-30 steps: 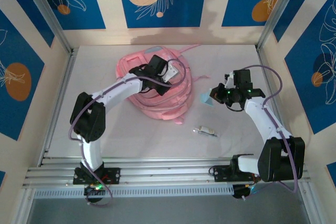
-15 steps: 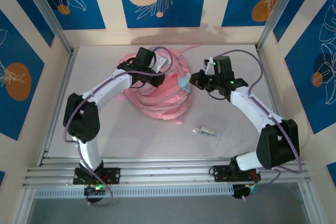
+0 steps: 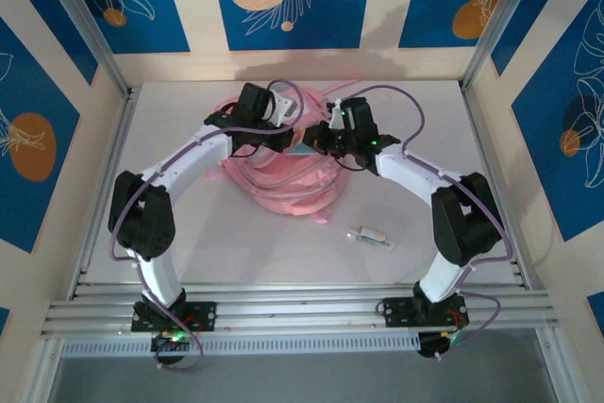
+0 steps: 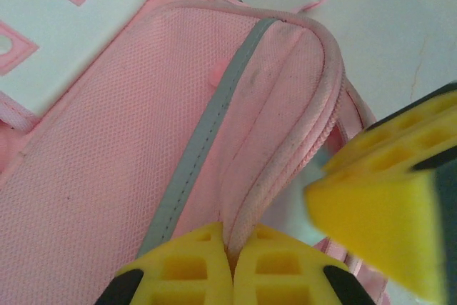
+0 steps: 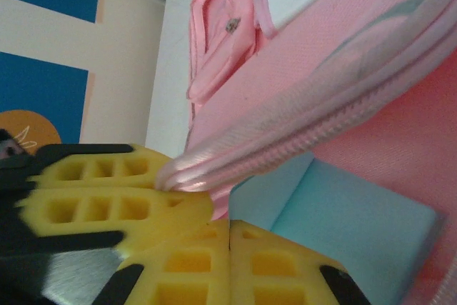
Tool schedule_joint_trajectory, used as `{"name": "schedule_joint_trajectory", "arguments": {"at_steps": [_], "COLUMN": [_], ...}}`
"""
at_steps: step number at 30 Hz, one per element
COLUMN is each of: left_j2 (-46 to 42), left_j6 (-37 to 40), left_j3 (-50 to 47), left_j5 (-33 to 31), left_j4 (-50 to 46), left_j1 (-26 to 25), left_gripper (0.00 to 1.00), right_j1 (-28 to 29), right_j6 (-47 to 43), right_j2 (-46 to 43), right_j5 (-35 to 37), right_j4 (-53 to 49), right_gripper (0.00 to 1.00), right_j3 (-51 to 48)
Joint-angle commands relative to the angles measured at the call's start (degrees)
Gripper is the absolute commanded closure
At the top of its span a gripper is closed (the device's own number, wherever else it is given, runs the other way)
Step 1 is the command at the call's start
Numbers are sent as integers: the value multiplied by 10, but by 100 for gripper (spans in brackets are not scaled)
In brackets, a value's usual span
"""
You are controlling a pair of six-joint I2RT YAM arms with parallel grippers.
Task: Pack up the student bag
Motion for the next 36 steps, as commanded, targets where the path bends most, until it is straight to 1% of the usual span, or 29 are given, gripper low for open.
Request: {"name": "schedule_joint_trajectory", "arguments": {"at_steps": [1,4,7,13,18,19,23,25,26,28,33,36], "left_j2": [-40,-48,-53,-57,-56,-56,-54,-54,-52,-51,-44,-45], "left_j6": [-28,-36,-43,-56,-62,-62,-61,-59,-58,-57,-55,-58], "left_j3": [-5,-11,-10,5,0,-2,-9,-10,-10,-10,-11,-15], "left_j5": [-15,-20,-18,0,0,-3,-15,-23,-25,-26,-22,-17], "left_j4": [48,58,65,62,62,61,62,63,64,66,66,70], "left_j1": [18,21,22,22,21,21,22,21,21,22,22,21], "left_gripper": [100,100,100,100,100,100,100,100,100,100,100,100], "right_j1": [3,2,3,18,27,27,24,23,22,23,22,21], "right_j6": [31,49,56,54,56,54,40,27,21,6,-38,-62], "right_j2": [13,16,24,57,92,91,65,31,18,-14,-81,-118], "right_j5": [5,28,32,41,23,21,20,18,17,20,30,72], "right_j4": [20,24,27,14,21,23,6,-4,-14,-51,-168,-263], "right_gripper": [100,100,100,100,100,98,81,68,64,59,41,30], "right_j3": [-5,-29,-32,11,52,52,32,9,2,-11,-41,-60]}}
